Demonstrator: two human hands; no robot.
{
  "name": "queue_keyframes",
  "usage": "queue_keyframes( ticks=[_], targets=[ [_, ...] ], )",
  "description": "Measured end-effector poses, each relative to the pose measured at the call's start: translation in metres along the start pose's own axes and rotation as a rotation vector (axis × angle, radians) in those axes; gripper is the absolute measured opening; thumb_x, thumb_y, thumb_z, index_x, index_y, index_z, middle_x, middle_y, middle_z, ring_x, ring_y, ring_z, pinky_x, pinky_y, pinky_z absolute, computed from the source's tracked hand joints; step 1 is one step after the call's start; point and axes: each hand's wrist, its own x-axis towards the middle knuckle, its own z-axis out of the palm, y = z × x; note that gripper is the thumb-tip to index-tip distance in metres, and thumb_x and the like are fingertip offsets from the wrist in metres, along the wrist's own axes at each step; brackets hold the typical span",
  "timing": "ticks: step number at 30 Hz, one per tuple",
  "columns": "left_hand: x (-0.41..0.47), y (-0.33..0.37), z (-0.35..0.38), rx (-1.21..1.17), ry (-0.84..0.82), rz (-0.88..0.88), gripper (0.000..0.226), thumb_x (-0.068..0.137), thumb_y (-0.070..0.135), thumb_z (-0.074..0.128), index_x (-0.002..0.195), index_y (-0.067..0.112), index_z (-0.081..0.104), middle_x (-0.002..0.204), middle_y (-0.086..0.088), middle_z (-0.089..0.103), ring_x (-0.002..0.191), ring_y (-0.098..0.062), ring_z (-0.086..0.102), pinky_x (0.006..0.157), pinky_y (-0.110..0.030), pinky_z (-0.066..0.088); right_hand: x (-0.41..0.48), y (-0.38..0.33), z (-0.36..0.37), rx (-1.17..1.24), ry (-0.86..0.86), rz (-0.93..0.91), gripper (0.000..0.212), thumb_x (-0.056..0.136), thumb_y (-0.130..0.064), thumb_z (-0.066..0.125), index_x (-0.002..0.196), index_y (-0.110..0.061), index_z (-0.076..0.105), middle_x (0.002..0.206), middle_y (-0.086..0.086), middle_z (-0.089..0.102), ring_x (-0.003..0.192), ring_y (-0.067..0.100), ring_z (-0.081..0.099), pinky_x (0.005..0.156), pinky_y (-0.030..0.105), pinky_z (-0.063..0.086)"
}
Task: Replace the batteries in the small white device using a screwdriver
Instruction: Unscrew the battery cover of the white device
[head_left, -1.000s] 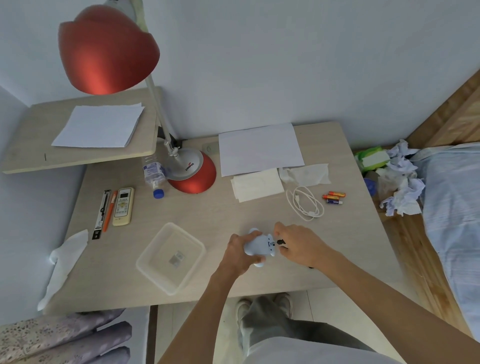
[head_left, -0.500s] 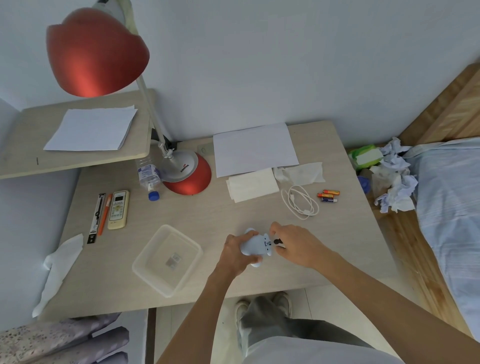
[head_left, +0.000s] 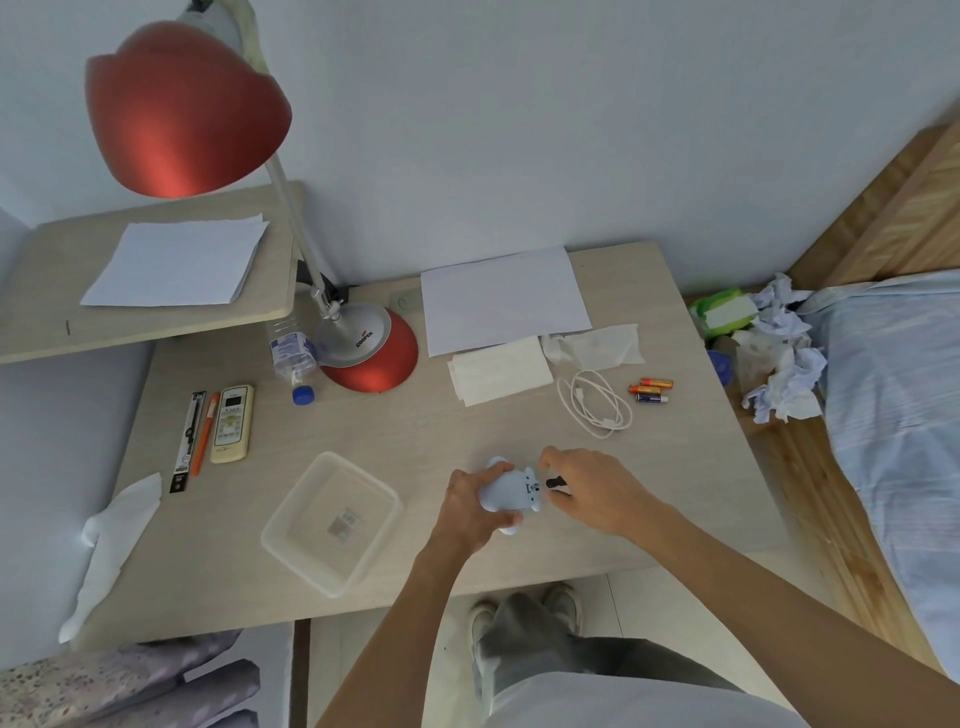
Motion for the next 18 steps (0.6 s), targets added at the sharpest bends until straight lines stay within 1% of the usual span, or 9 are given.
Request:
queue_keyframes(
  ticks=[1, 2, 5, 7, 10, 12, 15, 16, 18],
  targets=[
    [-0.0003, 0.0000, 0.0001, 0.003, 0.001, 0.000, 0.075, 0.077, 0.032, 0.092, 0.143, 0.041, 0.059, 0.122, -0.004, 0.045, 0.115, -0.024, 0.048, 0.103, -0.040, 0.052, -0.0011, 0.0003, 0.0006, 0.002, 0.011, -0.011, 0.024, 0.098, -0.027, 0.060, 0.121, -0.021, 0.055, 0.099, 0.001, 0.070, 0.084, 0.025, 0.068, 0.073, 0.043, 0.057],
    [0.0000, -0.0004, 0.0004, 0.006, 0.003, 0.000, 0.076, 0.077, 0.033, 0.093, 0.144, 0.042, 0.058, 0.122, -0.004, 0.045, 0.115, -0.025, 0.048, 0.103, -0.040, 0.053, -0.0018, 0.0006, 0.0010, -0.001, 0.018, -0.018, 0.023, 0.098, -0.026, 0.060, 0.121, -0.022, 0.055, 0.098, 0.000, 0.070, 0.083, 0.025, 0.068, 0.072, 0.042, 0.057],
    [0.0013, -0.0014, 0.0008, 0.020, 0.000, 0.001, 0.077, 0.075, 0.035, 0.093, 0.143, 0.044, 0.058, 0.122, -0.003, 0.046, 0.116, -0.025, 0.051, 0.102, -0.040, 0.054, -0.0018, 0.0025, 0.0039, -0.040, 0.015, -0.023, 0.012, 0.099, -0.025, 0.058, 0.110, -0.023, 0.060, 0.096, -0.001, 0.071, 0.081, 0.021, 0.068, 0.071, 0.038, 0.057],
    [0.0026, -0.0014, 0.0007, 0.028, -0.006, 0.001, 0.078, 0.074, 0.035, 0.093, 0.143, 0.044, 0.058, 0.123, -0.003, 0.047, 0.119, -0.027, 0.053, 0.101, -0.040, 0.055, -0.0013, 0.0028, 0.0047, -0.046, 0.019, -0.013, 0.008, 0.098, -0.027, 0.058, 0.103, -0.022, 0.062, 0.094, -0.001, 0.070, 0.080, 0.020, 0.068, 0.071, 0.037, 0.057],
    [0.0029, 0.0009, 0.0002, 0.029, -0.005, -0.007, 0.078, 0.075, 0.034, 0.093, 0.144, 0.041, 0.058, 0.125, -0.004, 0.047, 0.120, -0.028, 0.052, 0.101, -0.040, 0.055, -0.0008, 0.0044, 0.0065, -0.046, 0.021, 0.012, 0.017, 0.100, -0.035, 0.058, 0.094, -0.020, 0.062, 0.089, -0.001, 0.067, 0.077, 0.019, 0.064, 0.069, 0.033, 0.053],
    [0.0023, 0.0013, 0.0005, 0.033, -0.002, -0.009, 0.078, 0.076, 0.034, 0.093, 0.146, 0.040, 0.057, 0.126, -0.004, 0.046, 0.121, -0.027, 0.050, 0.102, -0.039, 0.053, -0.0014, 0.0052, 0.0070, -0.024, 0.025, 0.014, 0.019, 0.101, -0.038, 0.060, 0.101, -0.019, 0.064, 0.094, -0.001, 0.067, 0.081, 0.019, 0.066, 0.072, 0.034, 0.055],
    [0.0022, -0.0008, 0.0001, 0.007, -0.005, 0.000, 0.077, 0.075, 0.034, 0.094, 0.143, 0.042, 0.059, 0.125, -0.004, 0.047, 0.119, -0.027, 0.051, 0.100, -0.037, 0.052, -0.0030, 0.0067, 0.0076, -0.015, 0.034, 0.002, 0.026, 0.099, -0.032, 0.061, 0.122, -0.021, 0.061, 0.107, 0.000, 0.068, 0.090, 0.023, 0.069, 0.078, 0.040, 0.058],
    [0.0025, -0.0014, -0.0004, -0.002, -0.004, 0.004, 0.077, 0.074, 0.034, 0.094, 0.142, 0.044, 0.059, 0.124, -0.005, 0.048, 0.118, -0.027, 0.052, 0.100, -0.037, 0.053, -0.0033, 0.0074, 0.0077, -0.024, 0.037, -0.001, 0.026, 0.099, -0.029, 0.061, 0.124, -0.022, 0.061, 0.107, -0.001, 0.067, 0.089, 0.023, 0.068, 0.077, 0.040, 0.057],
    [0.0017, -0.0004, -0.0013, 0.003, -0.005, -0.006, 0.077, 0.075, 0.034, 0.093, 0.143, 0.044, 0.059, 0.124, -0.005, 0.047, 0.119, -0.027, 0.051, 0.100, -0.038, 0.052, -0.0041, 0.0084, 0.0081, -0.043, 0.045, -0.008, 0.018, 0.099, -0.026, 0.059, 0.117, -0.024, 0.062, 0.103, -0.002, 0.068, 0.085, 0.021, 0.067, 0.074, 0.038, 0.057]
  ],
)
